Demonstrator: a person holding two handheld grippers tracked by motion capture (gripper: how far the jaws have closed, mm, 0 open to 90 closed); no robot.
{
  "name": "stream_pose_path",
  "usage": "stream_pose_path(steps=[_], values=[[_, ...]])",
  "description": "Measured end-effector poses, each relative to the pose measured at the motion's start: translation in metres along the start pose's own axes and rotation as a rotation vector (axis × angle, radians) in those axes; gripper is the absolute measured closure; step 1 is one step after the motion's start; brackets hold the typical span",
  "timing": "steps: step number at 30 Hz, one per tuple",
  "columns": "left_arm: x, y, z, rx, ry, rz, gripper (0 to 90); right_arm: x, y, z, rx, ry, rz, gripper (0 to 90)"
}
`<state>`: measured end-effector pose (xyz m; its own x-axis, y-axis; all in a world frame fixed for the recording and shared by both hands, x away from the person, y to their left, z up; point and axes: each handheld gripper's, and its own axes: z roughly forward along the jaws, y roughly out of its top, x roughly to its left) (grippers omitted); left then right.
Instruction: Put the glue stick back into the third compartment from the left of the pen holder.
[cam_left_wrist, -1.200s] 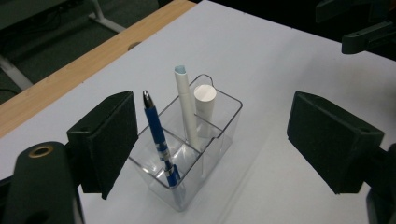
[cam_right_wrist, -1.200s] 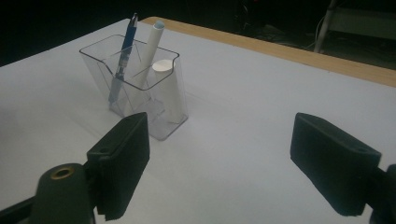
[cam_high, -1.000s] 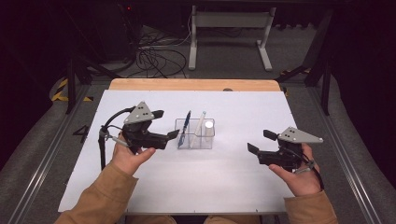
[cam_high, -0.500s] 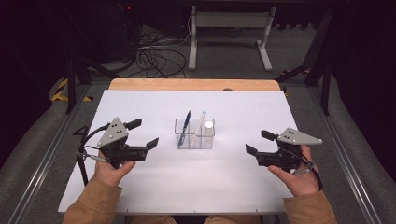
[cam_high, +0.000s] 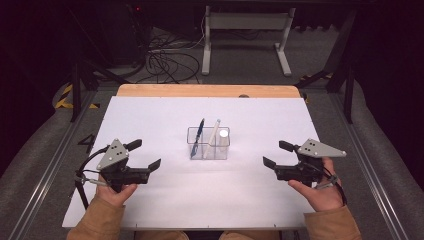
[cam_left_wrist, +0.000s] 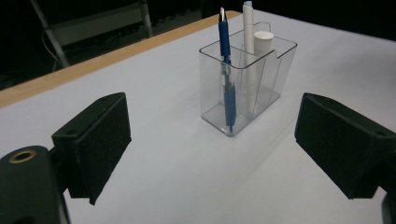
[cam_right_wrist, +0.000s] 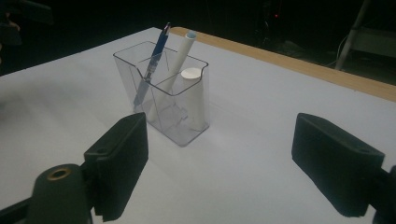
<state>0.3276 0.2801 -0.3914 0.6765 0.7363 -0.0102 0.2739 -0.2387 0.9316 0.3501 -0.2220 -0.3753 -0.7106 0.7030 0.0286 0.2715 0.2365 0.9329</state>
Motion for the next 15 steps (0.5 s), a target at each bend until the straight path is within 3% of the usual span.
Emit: stream_pose_path(steps=[2, 5, 10, 15], values=[[0.006, -0.009, -0.001, -0.003, -0.008, -0.029, 11.8, 0.0, -0.001, 0.0, 0.002, 0.002, 0.002, 19.3], [0.011, -0.02, -0.004, 0.0, 0.013, -0.029, 12.1, 0.0, -0.002, 0.0, 0.0, 0.003, -0.003, 19.1], [0.016, -0.027, -0.003, 0.0, 0.018, -0.009, 12.2, -0.001, -0.003, 0.0, 0.0, 0.004, 0.0, 19.1], [0.015, -0.026, 0.001, 0.031, 0.045, 0.042, 11.8, -0.001, -0.004, 0.001, -0.001, 0.008, -0.001, 19.1]])
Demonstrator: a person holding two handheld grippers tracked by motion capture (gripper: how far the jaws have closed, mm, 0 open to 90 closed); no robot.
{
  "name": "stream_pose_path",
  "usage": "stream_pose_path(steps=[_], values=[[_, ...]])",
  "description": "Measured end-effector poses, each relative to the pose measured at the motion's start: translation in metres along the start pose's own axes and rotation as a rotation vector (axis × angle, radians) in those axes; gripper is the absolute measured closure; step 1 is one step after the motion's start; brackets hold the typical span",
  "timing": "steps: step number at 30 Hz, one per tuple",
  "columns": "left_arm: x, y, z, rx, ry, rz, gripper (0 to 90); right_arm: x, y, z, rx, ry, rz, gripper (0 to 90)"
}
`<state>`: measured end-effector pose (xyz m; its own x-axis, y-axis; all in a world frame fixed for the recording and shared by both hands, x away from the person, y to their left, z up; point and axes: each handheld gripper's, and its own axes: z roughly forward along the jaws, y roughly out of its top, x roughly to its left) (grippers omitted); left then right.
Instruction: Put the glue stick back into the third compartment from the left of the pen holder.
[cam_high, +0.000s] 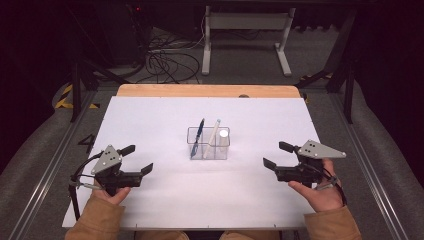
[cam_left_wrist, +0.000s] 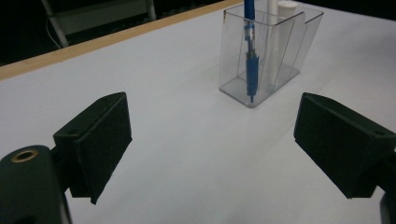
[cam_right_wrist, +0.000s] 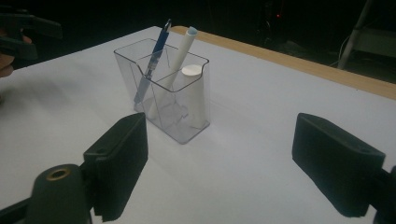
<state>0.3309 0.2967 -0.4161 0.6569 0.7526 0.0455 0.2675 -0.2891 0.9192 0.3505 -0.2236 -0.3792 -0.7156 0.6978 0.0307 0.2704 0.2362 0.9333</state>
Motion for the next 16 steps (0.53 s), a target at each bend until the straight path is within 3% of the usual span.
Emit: stream_pose_path(steps=[6, 16], values=[[0.0004, -0.0008, 0.0008, 0.005, -0.022, -0.044, 11.4, -0.0002, -0.001, 0.0014, 0.003, 0.0, -0.001, 19.1], [-0.0004, -0.0024, 0.0008, 0.003, -0.006, -0.033, 11.3, 0.0001, -0.0013, 0.002, 0.007, 0.002, -0.005, 18.9]])
